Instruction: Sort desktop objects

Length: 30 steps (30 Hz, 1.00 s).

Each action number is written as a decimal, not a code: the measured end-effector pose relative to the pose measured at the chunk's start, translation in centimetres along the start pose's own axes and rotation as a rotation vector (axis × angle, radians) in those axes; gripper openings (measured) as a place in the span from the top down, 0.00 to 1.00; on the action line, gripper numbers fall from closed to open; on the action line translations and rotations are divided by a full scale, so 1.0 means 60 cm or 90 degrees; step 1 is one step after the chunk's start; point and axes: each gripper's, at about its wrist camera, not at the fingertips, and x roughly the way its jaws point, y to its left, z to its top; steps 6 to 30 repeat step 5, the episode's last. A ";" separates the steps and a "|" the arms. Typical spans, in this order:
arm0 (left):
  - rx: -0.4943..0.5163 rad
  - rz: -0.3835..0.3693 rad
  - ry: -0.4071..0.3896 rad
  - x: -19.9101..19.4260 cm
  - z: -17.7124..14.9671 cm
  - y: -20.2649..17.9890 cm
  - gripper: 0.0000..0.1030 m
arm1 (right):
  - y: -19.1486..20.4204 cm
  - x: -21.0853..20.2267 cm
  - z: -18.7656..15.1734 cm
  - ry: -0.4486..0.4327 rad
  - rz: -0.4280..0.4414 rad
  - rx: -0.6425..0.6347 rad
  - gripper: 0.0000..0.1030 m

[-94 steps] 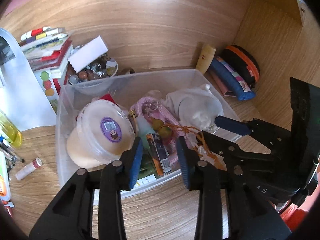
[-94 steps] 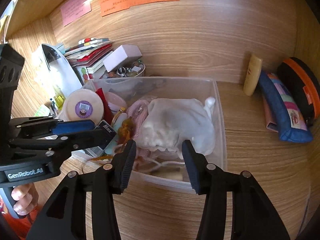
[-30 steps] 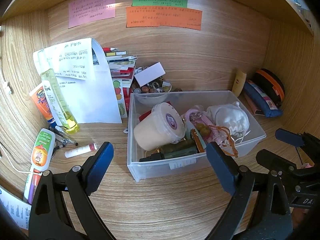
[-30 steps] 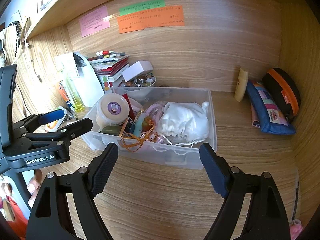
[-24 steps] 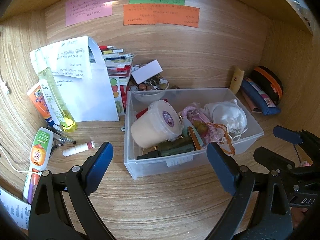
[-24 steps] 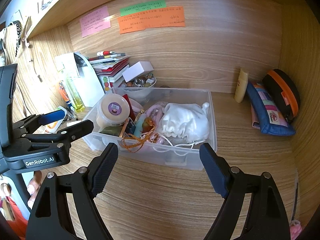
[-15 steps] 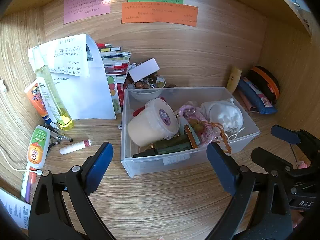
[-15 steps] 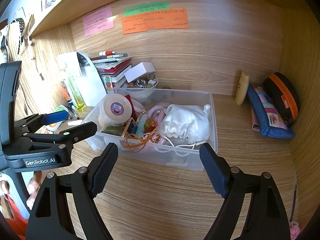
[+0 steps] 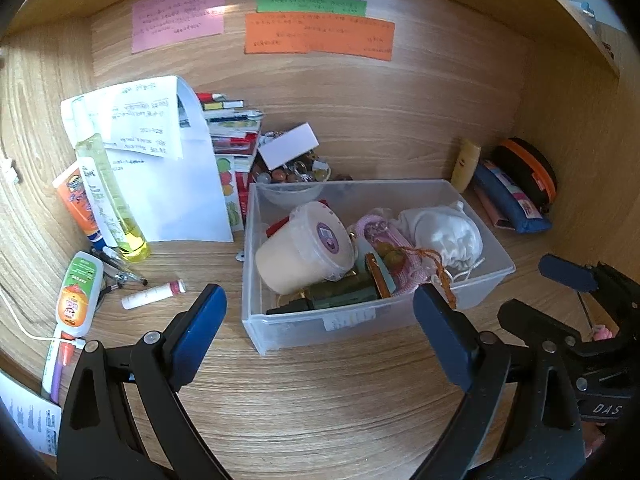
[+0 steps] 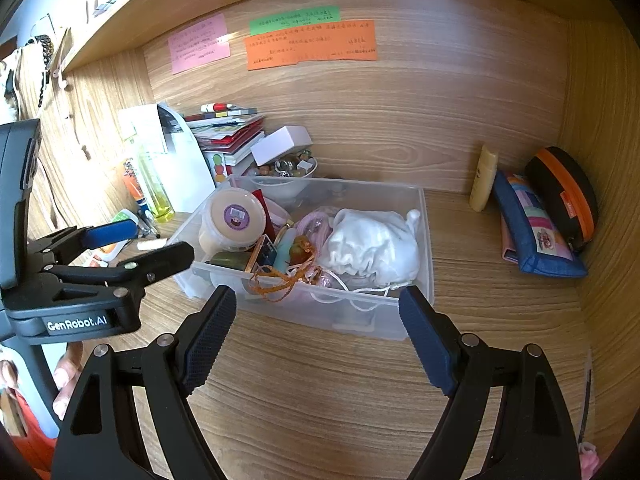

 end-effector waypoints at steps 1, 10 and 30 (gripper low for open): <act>-0.003 -0.001 0.000 -0.001 0.001 0.002 0.07 | 0.000 0.000 0.000 0.000 0.000 0.000 0.21; -0.012 0.000 0.003 -0.003 0.002 0.007 0.06 | -0.001 -0.003 -0.001 -0.002 0.000 -0.001 0.21; -0.012 0.000 0.003 -0.003 0.002 0.007 0.06 | -0.001 -0.003 -0.001 -0.002 0.000 -0.001 0.21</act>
